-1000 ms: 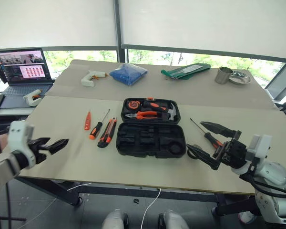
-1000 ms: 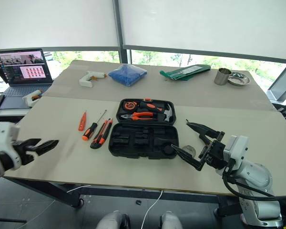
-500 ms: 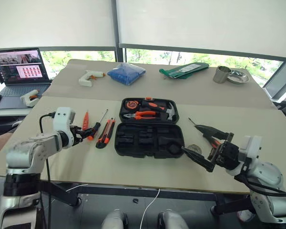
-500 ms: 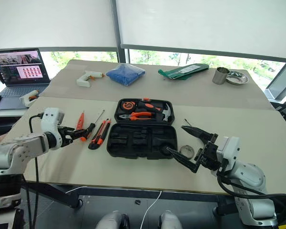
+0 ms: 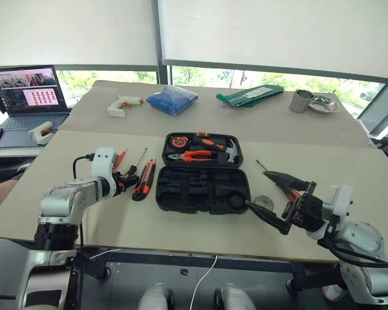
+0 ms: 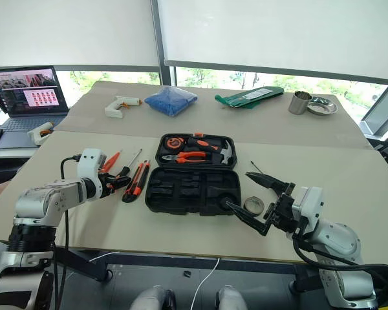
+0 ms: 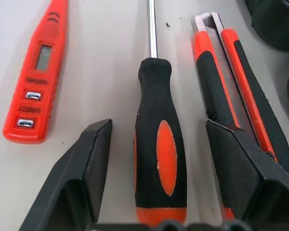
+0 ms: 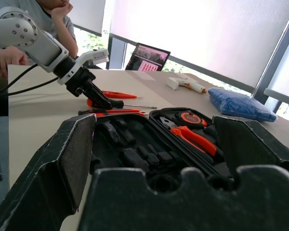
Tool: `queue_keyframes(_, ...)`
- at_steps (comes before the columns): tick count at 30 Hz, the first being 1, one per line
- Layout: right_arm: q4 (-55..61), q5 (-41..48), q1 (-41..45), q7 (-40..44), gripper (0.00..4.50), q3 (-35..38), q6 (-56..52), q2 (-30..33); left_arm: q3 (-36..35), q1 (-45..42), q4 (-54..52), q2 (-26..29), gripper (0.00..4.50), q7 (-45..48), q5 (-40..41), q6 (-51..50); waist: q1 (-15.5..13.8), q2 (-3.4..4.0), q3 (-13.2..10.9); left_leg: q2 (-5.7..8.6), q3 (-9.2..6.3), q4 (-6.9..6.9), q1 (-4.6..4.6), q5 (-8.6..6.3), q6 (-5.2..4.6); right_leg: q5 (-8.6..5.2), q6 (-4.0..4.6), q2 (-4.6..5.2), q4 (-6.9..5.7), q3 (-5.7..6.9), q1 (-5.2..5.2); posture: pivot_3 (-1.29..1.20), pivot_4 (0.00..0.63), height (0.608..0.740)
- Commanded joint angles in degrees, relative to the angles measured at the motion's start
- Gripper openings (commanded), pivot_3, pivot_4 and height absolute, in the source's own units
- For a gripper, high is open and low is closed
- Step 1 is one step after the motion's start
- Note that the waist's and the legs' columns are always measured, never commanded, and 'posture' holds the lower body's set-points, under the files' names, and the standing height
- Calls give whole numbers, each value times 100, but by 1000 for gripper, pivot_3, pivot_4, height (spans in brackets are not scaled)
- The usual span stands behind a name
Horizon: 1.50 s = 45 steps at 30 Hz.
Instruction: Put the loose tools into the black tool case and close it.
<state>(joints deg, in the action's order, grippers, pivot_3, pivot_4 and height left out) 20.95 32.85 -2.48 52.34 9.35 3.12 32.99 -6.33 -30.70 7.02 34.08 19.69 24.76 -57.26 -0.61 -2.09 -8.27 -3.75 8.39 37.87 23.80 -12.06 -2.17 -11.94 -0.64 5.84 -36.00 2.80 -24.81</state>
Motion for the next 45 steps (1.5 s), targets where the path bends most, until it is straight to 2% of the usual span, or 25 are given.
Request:
queue_keyframes(1, 241, 38, 56, -29, 4500, 73, -28, 24, -120, -33, 25, 7, 3027, 36, -104, 55, 1, 0, 0, -1, 0, 0, 0, 0, 0, 0, 0, 0, 0, 0, 0, 0, 150, 739)
queue_keyframes(3, 222, 25, 86, -35, 4500, 62, -25, 18, -217, -11, 47, 1, 2556, 30, -117, 141, 6, 0, 0, -1, 0, 0, 0, 0, 0, 0, 0, 0, 0, 0, 0, 0, 150, 739)
queue_keyframes(7, 253, 17, 88, -67, 4500, 71, -42, 26, -490, 93, -85, -53, 984, 111, -68, 539, 3, 0, 0, -3, -1, 0, 1, 0, 0, 0, 1, 0, 1, 1, -1, 0, 150, 739)
queue_keyframes(11, 328, 19, 39, -117, 4500, 123, -66, 50, -791, 139, -344, -188, 984, 537, 128, 1414, -2, -3, -2, -4, -1, 0, 5, 0, -1, 1, 2, 0, 2, 2, -3, 0, 150, 739)
queue_keyframes(13, 373, 28, 22, -158, 4500, 196, -82, 80, -744, 126, -498, -174, 984, 1064, 173, 2029, -13, -6, -3, -4, -1, 0, 6, 0, -1, 1, 3, 2, 3, 2, -3, 0, 150, 739)
queue_keyframes(18, 326, 271, 100, -157, 4500, 573, -271, 296, 334, -419, -400, 185, 984, 2584, -484, 3444, -44, -6, -3, 7, -3, 1, 11, -2, -1, 2, 3, 15, 8, 8, 0, 0, 150, 739)
queue_keyframes(21, 136, 235, 248, -84, 4500, 691, -293, 446, 1554, -1000, 439, 371, 984, 3466, -1658, 4938, -52, -5, -3, 23, -4, 2, 13, -2, -2, 1, 3, 17, 13, 9, 3, 0, 150, 739)
queue_keyframes(23, 55, 213, 347, -67, 4500, 703, -289, 491, 2095, -1451, 1195, 237, 984, 3841, -2166, 5768, -52, -4, -2, 27, -4, 3, 7, -1, -4, 1, 3, 17, 15, 7, 10, 0, 150, 739)
queue_keyframes(28, 84, 127, 459, -131, 4500, 613, -268, 447, 2735, -2219, 2694, -154, 984, 4281, -2872, 7124, 0, -7, -4, 25, -12, 4, 22, -2, -14, 1, -4, 12, 20, 11, 4, 0, 150, 739)
queue_keyframes(34, 335, 44, 280, -332, 4500, 549, -268, 307, 2788, -2513, 3671, -531, 984, 4044, -3255, 7746, -10, -8, -5, 24, -19, 25, 64, -6, -22, -2, -12, 3, 10, 19, -29, 0, 150, 739)
queue_keyframes(40, 506, 39, 173, -463, 4500, 561, -365, 286, 2825, -2635, 3964, -807, 984, 3918, -3525, 7870, -9, -7, -5, 12, -28, 102, 100, -28, -53, 5, -30, 6, 3, 32, -27, 0, 150, 739)
queue_keyframes(45, 629, 57, 46, -495, 4500, 581, -426, 284, 2888, -2654, 4068, -772, 984, 3933, -3794, 7947, -8, -7, -5, 21, -31, 115, 106, -31, -60, 10, -47, 14, 4, 23, -27, 0, 150, 739)
